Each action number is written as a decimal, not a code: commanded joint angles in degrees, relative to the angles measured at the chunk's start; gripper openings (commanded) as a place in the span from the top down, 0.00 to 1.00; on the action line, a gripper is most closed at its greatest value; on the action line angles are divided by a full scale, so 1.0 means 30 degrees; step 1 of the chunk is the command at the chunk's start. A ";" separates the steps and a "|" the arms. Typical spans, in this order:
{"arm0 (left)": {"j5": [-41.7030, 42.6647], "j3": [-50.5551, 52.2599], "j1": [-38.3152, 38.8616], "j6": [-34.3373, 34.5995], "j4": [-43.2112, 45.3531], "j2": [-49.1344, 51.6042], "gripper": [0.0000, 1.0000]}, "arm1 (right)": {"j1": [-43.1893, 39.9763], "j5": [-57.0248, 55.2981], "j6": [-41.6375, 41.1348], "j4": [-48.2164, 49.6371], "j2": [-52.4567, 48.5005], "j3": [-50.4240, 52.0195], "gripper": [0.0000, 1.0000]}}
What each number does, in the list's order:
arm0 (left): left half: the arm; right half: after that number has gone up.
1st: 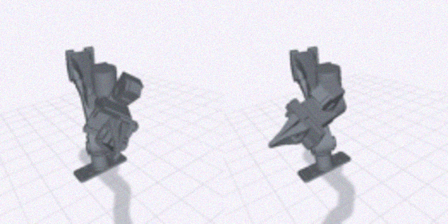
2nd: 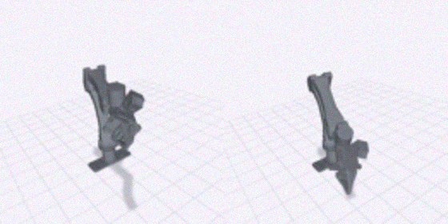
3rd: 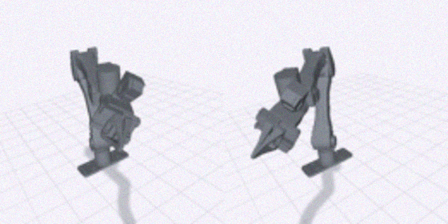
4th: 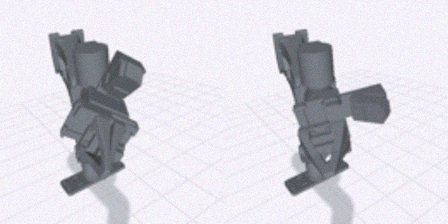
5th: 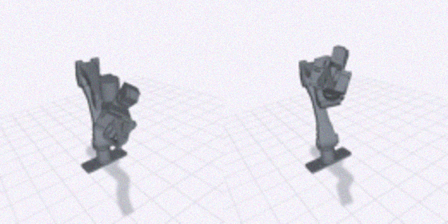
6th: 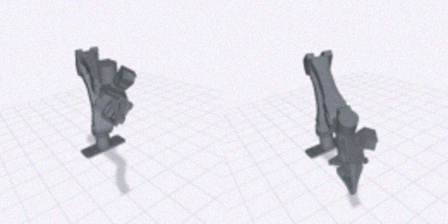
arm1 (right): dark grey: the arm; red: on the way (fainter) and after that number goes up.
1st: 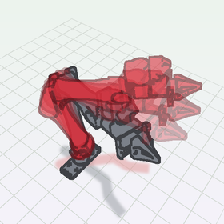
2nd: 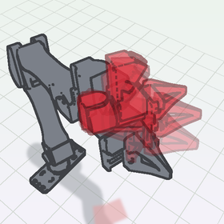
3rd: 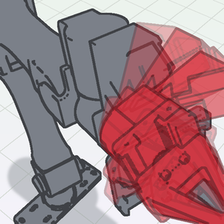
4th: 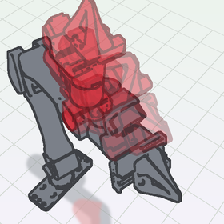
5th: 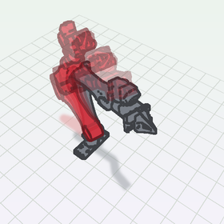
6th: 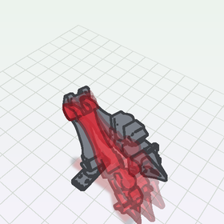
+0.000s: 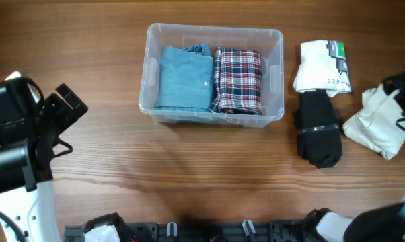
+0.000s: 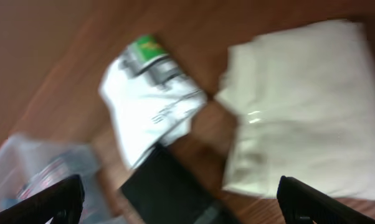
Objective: Pack container
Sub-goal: 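Retract the left arm and reach the right gripper to the beige cloth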
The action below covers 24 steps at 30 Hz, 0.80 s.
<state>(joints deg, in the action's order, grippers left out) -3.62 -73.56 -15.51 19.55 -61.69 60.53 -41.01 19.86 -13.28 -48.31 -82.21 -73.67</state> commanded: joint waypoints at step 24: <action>-0.0189 0.0015 -0.0138 -0.0386 0.0036 0.0000 0.00 | -0.5741 0.3971 0.4415 0.1392 -1.1111 -0.0262 0.47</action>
<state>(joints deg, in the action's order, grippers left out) -3.60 -73.56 -15.51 19.55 -61.71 60.53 -58.48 27.66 -1.34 -43.79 -113.10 -73.67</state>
